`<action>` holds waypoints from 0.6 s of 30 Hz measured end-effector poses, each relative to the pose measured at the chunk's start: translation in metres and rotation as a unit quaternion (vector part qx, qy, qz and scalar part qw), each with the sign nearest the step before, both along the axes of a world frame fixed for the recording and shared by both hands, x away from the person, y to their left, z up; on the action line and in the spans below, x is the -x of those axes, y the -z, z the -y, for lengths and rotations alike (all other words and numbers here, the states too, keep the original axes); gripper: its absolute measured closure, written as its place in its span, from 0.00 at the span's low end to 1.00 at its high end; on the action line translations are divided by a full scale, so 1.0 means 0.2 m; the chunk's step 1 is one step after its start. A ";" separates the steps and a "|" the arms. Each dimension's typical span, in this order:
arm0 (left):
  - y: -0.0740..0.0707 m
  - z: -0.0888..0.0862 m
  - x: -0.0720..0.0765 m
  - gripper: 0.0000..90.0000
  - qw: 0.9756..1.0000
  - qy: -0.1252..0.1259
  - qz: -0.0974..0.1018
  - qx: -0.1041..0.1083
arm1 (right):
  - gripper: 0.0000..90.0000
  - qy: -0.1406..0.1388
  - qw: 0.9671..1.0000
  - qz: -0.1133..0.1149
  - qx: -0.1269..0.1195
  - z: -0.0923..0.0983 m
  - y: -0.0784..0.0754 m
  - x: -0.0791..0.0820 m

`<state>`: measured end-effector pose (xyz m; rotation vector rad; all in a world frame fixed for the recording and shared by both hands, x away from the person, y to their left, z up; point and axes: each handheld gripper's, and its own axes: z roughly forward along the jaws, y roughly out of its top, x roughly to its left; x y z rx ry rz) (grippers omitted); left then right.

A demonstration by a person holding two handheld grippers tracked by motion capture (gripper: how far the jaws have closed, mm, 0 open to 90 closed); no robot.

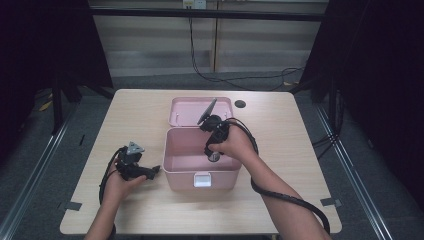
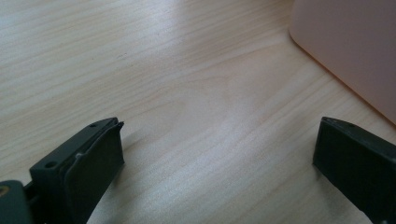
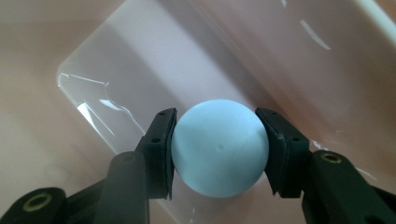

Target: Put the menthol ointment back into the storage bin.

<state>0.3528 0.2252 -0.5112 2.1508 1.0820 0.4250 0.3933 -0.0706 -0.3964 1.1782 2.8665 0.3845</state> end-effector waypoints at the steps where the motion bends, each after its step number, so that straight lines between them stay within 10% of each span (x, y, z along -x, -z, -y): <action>1: 0.00 0.00 0.00 0.01 1.000 0.000 0.000 0.000 | 0.56 -0.001 1.000 0.000 -0.002 -0.01 0.00 0.00; 18: 0.00 0.00 0.00 0.01 1.000 0.000 0.000 0.000 | 0.56 0.024 1.000 -0.004 -0.003 -0.04 0.07 -0.04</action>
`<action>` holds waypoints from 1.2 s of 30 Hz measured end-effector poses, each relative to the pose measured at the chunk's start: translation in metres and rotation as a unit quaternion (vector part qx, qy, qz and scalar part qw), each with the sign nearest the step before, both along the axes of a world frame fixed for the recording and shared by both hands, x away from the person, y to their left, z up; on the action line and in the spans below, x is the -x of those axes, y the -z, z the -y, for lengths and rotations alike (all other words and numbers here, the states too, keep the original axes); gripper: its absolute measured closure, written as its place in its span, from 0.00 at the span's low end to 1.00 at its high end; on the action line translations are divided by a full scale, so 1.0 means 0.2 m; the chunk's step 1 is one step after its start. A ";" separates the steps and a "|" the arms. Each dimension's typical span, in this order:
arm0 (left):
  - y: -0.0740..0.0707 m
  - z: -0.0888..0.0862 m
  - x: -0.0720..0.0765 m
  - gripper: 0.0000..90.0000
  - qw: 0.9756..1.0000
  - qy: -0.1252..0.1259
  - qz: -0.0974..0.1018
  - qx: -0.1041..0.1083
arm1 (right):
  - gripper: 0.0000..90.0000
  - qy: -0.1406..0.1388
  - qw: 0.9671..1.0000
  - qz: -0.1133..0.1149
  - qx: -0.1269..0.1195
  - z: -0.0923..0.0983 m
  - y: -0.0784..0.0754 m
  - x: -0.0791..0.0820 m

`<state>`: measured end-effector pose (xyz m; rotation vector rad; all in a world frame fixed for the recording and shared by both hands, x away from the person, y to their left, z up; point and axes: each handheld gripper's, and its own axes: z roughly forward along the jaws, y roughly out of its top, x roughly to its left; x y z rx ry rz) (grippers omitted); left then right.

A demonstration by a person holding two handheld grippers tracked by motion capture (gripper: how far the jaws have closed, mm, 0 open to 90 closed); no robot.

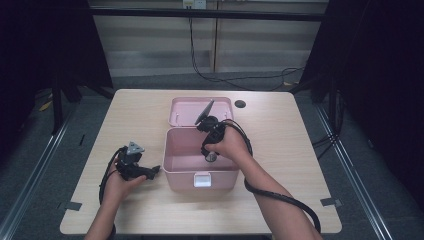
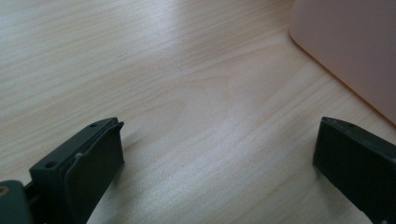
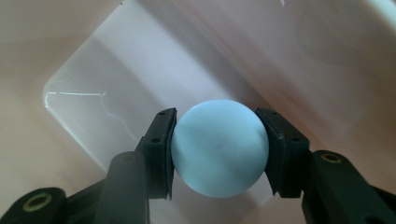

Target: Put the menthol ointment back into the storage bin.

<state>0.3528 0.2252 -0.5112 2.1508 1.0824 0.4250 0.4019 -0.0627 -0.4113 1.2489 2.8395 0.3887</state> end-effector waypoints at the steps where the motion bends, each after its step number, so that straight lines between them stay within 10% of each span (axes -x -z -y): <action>1: 0.00 0.00 0.00 0.01 1.000 0.000 0.000 0.000 | 0.56 0.001 1.000 -0.001 -0.001 0.00 0.01 0.00; 36: 0.00 0.00 0.00 0.01 1.000 0.000 0.000 0.000 | 0.56 0.033 0.999 0.001 -0.012 -0.04 0.12 -0.05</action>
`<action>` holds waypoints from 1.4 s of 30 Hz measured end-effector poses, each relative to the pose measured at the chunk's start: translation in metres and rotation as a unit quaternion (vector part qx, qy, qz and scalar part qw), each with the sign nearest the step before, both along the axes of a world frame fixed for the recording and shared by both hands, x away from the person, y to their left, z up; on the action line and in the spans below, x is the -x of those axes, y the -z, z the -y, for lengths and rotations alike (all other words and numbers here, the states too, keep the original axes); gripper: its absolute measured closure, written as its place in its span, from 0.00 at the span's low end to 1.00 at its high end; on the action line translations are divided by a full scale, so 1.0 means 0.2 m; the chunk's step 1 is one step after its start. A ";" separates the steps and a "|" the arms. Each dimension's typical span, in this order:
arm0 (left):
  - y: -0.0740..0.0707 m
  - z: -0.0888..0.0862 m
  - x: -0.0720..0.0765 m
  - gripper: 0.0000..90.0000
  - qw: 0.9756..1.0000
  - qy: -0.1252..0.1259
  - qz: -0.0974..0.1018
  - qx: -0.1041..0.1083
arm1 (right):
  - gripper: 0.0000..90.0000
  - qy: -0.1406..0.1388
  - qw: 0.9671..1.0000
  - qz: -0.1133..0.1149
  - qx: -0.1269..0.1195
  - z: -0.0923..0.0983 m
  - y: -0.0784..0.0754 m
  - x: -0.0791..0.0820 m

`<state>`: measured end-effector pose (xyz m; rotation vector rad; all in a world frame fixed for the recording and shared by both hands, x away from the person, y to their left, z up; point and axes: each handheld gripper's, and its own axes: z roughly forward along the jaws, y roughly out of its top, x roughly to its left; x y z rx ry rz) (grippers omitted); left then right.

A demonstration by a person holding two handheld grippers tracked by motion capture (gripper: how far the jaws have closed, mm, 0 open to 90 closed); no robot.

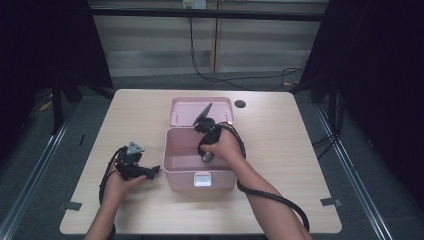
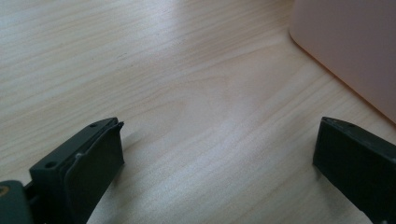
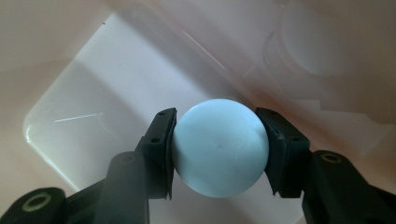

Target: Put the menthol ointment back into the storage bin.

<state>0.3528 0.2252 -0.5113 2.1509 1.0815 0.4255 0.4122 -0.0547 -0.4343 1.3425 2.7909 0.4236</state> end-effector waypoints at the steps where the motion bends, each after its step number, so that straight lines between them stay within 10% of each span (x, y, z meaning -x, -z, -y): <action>1: 0.00 0.00 0.00 0.01 1.000 0.000 0.000 0.000 | 0.56 0.001 1.000 -0.001 0.001 0.00 0.00 0.00; 20: 0.00 0.00 0.00 0.01 1.000 0.000 0.000 0.000 | 0.52 0.002 1.000 0.011 -0.001 0.01 0.00 0.01; 42: 0.00 0.00 0.00 0.01 1.000 0.000 0.000 0.000 | 0.50 -0.017 0.999 0.035 -0.015 0.10 -0.24 0.10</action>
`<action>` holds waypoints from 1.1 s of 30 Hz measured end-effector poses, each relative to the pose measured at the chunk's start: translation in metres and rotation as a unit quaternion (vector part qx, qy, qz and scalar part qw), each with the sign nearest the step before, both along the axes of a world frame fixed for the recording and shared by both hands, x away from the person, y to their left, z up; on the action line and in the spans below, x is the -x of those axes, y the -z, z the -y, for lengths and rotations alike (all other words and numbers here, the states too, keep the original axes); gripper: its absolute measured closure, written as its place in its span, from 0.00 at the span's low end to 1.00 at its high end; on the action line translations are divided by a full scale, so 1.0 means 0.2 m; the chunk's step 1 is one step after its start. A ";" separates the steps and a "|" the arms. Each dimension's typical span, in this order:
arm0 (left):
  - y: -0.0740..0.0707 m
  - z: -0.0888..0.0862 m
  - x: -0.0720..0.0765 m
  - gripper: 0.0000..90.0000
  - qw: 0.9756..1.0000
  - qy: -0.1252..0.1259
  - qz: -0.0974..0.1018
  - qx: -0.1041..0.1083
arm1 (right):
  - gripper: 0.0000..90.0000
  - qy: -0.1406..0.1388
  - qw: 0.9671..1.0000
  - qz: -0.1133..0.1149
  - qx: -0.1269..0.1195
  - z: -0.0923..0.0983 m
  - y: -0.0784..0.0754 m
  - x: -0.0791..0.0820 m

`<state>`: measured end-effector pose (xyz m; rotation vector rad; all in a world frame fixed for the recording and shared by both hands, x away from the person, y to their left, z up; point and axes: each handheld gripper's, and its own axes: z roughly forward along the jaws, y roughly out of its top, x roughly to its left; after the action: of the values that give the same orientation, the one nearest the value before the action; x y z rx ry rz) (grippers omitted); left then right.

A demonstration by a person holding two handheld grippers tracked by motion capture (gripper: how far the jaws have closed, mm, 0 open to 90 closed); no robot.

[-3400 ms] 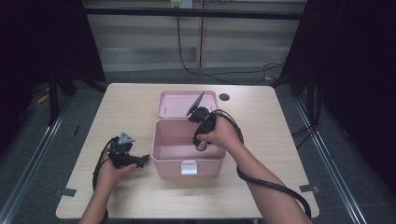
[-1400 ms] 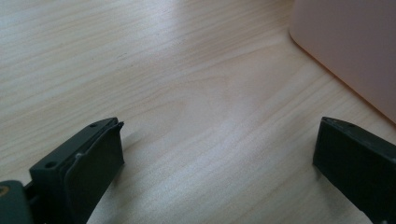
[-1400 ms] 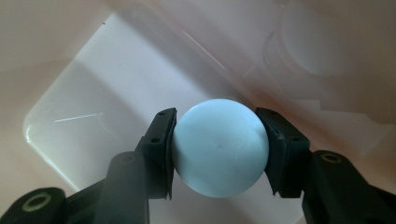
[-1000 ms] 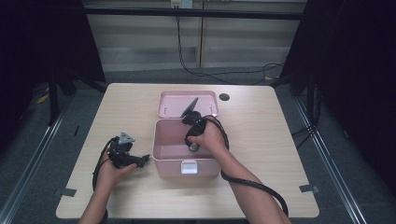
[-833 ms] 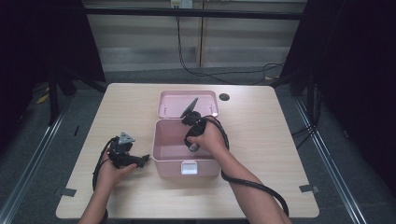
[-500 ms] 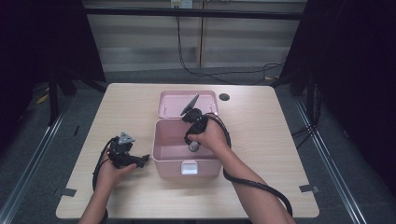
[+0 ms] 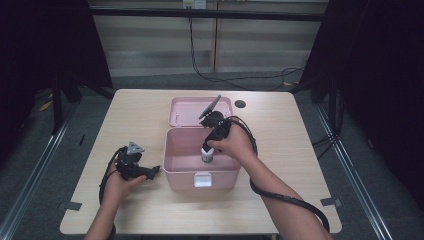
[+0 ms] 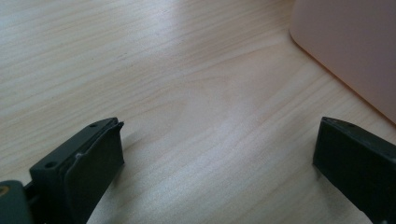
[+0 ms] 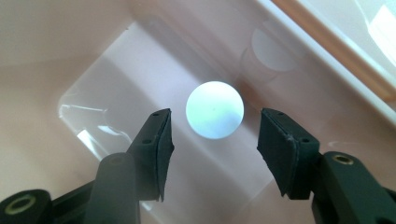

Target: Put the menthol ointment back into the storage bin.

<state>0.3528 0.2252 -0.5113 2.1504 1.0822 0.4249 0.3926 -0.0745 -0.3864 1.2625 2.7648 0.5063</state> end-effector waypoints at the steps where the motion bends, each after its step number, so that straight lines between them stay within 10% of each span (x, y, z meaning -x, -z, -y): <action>1: 0.00 0.00 0.00 0.01 1.000 0.000 0.000 0.000 | 0.50 -0.004 1.000 0.002 0.002 0.01 -0.01 0.00; 33: 0.00 0.00 0.00 0.01 1.000 0.000 0.000 0.000 | 0.88 -0.107 0.992 -0.004 -0.060 0.03 -0.22 0.23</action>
<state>0.3528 0.2252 -0.5113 2.1496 1.0811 0.4250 0.3469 -0.0810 -0.3424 0.9946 2.9327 0.6933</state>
